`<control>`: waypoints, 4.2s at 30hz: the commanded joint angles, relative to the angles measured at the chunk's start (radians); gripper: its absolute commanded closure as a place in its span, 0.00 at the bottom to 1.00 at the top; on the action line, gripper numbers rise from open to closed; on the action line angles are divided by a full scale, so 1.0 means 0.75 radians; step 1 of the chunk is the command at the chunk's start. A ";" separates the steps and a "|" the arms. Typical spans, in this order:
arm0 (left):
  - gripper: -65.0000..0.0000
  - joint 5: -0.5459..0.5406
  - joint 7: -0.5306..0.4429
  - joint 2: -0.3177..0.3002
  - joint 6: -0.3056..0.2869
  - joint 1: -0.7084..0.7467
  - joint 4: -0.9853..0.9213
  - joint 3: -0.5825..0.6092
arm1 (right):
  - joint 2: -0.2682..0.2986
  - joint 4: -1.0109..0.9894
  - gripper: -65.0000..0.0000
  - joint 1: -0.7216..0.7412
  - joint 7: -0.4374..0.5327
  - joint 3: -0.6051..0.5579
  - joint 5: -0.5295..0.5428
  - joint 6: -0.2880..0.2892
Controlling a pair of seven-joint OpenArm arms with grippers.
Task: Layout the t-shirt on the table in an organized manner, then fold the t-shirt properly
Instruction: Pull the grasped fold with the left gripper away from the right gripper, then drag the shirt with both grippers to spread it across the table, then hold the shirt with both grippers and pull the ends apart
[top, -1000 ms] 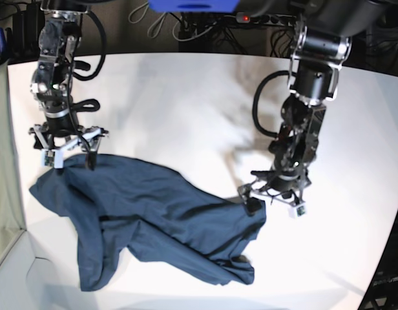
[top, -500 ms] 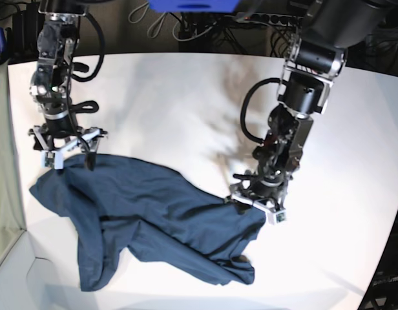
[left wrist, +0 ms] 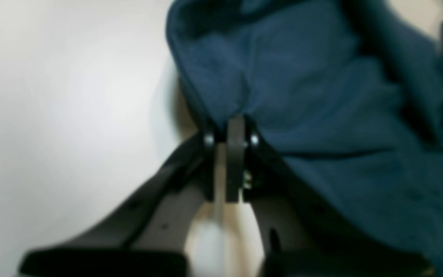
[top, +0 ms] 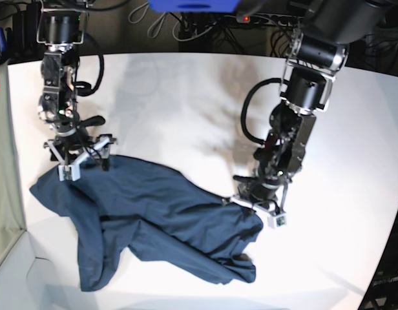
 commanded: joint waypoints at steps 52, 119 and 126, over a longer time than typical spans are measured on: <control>1.00 -0.423 0.562 -0.136 -0.014 0.187 0.819 -0.633 | -0.058 0.582 0.82 -0.290 -0.228 -0.144 0.013 0.008; 0.44 -0.436 0.464 -0.193 -0.018 -0.462 -0.337 -0.651 | 0.005 0.053 1.00 0.361 -0.226 -0.150 0.010 0.010; 0.44 -0.528 0.699 -0.197 -0.018 -0.189 0.169 -0.658 | 0.005 0.059 1.00 0.351 -0.226 -0.148 0.010 0.010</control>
